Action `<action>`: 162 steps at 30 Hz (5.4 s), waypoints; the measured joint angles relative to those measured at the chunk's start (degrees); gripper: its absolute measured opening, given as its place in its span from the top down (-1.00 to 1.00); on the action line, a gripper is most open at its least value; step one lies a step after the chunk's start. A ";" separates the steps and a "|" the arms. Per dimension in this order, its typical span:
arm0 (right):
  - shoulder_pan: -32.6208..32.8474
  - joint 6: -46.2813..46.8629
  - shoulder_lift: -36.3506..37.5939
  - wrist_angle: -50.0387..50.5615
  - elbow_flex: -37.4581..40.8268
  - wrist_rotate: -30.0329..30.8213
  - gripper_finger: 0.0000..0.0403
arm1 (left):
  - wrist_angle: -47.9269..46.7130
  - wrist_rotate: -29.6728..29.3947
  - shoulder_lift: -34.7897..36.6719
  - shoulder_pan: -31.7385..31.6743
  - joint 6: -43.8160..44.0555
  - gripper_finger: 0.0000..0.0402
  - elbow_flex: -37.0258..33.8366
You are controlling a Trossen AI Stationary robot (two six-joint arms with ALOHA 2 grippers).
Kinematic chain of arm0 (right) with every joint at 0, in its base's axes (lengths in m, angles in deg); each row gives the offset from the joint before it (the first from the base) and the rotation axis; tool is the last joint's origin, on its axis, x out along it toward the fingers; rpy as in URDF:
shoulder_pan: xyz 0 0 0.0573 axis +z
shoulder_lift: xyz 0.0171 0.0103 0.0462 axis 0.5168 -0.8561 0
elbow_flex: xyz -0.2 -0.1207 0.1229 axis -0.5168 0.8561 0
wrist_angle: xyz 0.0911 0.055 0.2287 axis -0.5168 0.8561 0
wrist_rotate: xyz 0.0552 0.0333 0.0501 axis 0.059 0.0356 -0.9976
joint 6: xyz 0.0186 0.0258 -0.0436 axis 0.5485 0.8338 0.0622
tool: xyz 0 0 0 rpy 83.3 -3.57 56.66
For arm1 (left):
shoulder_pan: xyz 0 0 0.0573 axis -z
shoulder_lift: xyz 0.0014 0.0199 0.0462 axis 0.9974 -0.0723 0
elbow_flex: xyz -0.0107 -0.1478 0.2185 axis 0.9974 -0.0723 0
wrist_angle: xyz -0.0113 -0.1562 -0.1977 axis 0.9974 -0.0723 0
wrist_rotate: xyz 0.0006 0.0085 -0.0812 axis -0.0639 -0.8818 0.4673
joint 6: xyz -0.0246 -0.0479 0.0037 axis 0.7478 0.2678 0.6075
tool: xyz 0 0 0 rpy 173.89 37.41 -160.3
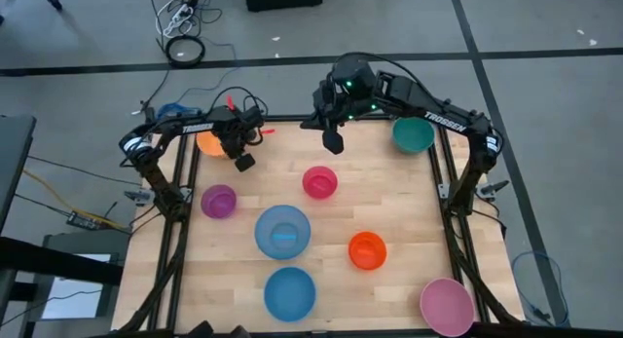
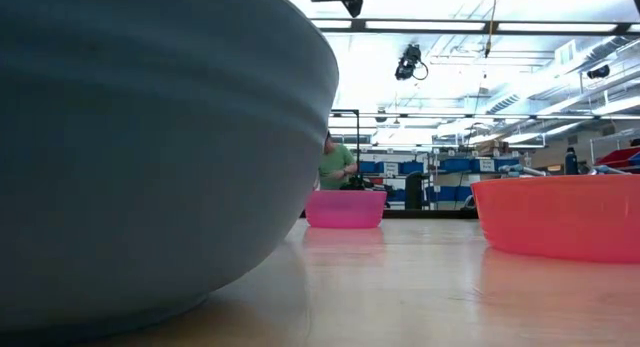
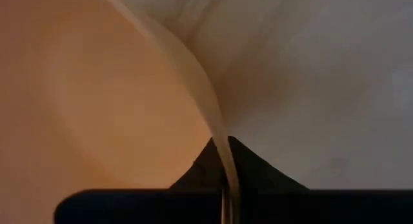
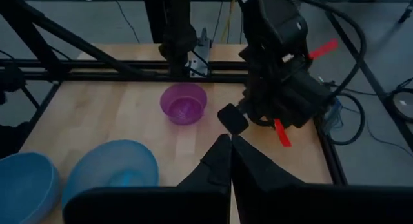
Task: Nest bowls inside each other
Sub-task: Stack the yellow bowl on top of the blue bowl, then stack the green bowl on top of the yellow bowl
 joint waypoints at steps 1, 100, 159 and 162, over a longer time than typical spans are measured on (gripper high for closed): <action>0.00 -0.22 0.05 0.12 0.00 0.10 1.00 | -0.09 0.13 0.57 0.43 0.00 0.94 0.33; 3.33 36.30 14.39 21.15 36.95 38.37 0.83 | -34.86 -23.36 32.90 67.14 48.24 0.04 19.20; -29.05 35.62 18.03 5.23 58.26 25.69 0.32 | -34.85 -26.42 32.86 73.36 52.78 0.04 19.16; -30.84 34.78 18.03 5.23 58.73 25.62 0.32 | -34.87 -26.42 32.86 73.36 52.81 0.04 19.16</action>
